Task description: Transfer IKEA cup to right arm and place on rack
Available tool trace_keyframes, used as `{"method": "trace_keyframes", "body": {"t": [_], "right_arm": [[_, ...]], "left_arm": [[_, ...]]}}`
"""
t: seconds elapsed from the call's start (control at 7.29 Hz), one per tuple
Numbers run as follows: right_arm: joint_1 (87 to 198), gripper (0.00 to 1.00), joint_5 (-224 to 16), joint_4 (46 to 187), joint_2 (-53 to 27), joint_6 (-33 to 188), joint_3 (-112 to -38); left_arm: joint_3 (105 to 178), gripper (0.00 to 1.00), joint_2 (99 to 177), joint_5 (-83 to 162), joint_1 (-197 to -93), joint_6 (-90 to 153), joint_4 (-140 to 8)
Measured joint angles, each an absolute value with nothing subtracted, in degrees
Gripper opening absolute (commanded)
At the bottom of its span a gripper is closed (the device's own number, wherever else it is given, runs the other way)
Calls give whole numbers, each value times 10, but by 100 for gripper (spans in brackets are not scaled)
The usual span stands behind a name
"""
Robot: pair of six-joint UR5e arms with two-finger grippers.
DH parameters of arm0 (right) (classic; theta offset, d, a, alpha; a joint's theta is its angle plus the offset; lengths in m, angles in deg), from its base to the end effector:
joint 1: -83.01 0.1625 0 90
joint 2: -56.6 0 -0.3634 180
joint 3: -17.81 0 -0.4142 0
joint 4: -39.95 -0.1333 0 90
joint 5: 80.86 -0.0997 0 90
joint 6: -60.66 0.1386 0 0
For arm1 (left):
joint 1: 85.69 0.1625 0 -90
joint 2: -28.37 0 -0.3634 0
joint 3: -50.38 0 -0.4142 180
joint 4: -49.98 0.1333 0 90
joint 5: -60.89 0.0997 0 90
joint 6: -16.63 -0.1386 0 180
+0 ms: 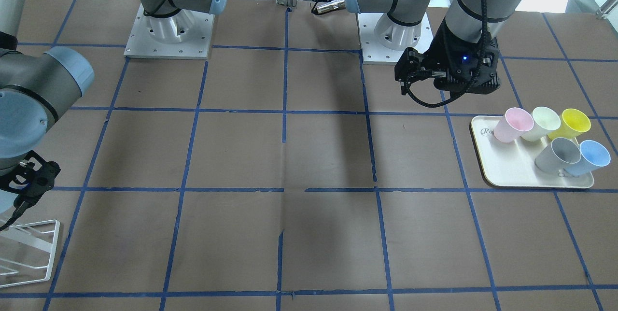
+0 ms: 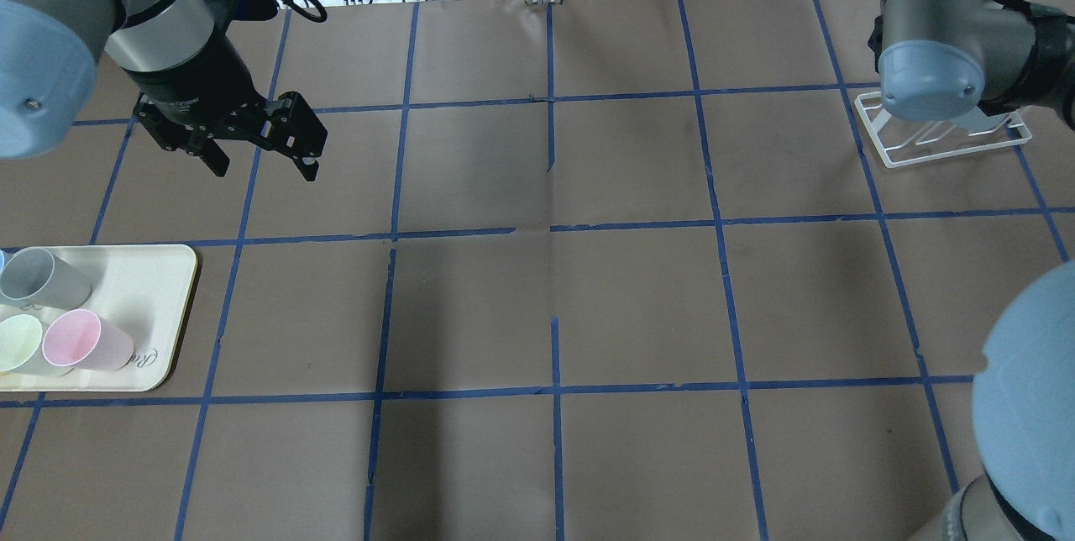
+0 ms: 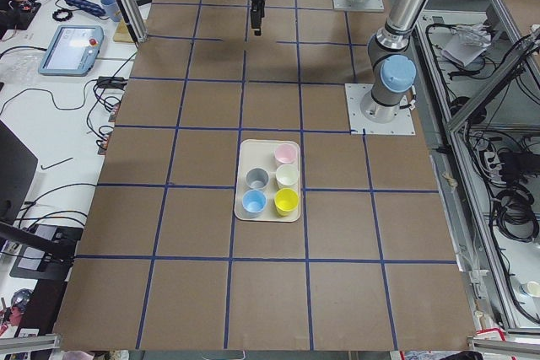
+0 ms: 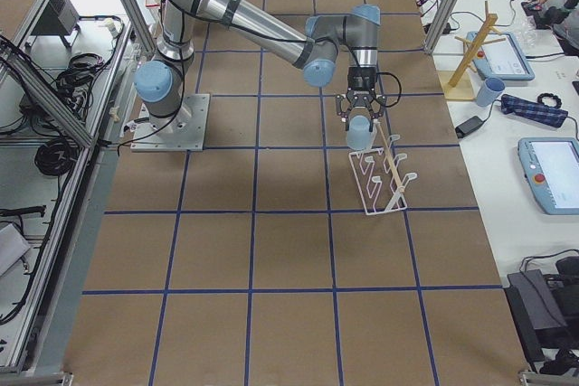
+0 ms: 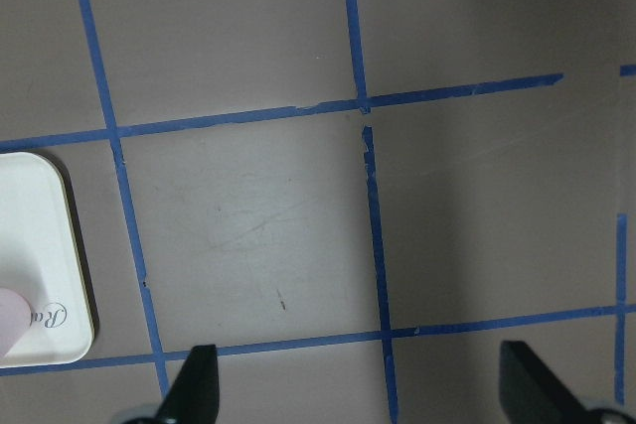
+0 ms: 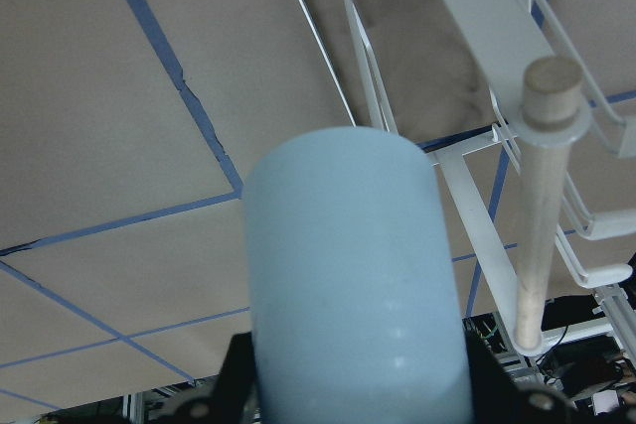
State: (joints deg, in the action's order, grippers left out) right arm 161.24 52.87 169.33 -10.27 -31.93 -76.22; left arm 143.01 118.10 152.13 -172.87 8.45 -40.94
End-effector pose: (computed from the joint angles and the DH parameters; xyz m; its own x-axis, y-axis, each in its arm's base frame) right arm -0.0918 -0.6243 0.2308 -0.1685 -0.9689 0.1809 -0.6859 0.2471 0.6845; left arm -0.1054 -0.5095 0.3648 -0.9954 0.0944 -0.0132 0.0935 0.9938 0.0597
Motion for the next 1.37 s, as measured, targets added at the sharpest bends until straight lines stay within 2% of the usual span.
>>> {"method": "trace_keyframes", "body": {"t": [0.55, 0.69, 0.96, 1.37], "right_arm": [[1612, 22, 524, 1716, -90, -320, -766], [1612, 40, 524, 1717, -89, -320, -768], [1611, 100, 504, 1720, -88, -320, -771], [1607, 100, 474, 1720, -87, -342, -768]], "left_arm": [[1428, 100, 1177, 1522, -1729, 85, -414], [1428, 100, 1177, 1521, -1729, 85, -414], [1428, 100, 1177, 1520, -1728, 85, -414], [1428, 100, 1177, 1521, -1728, 86, -413]]}}
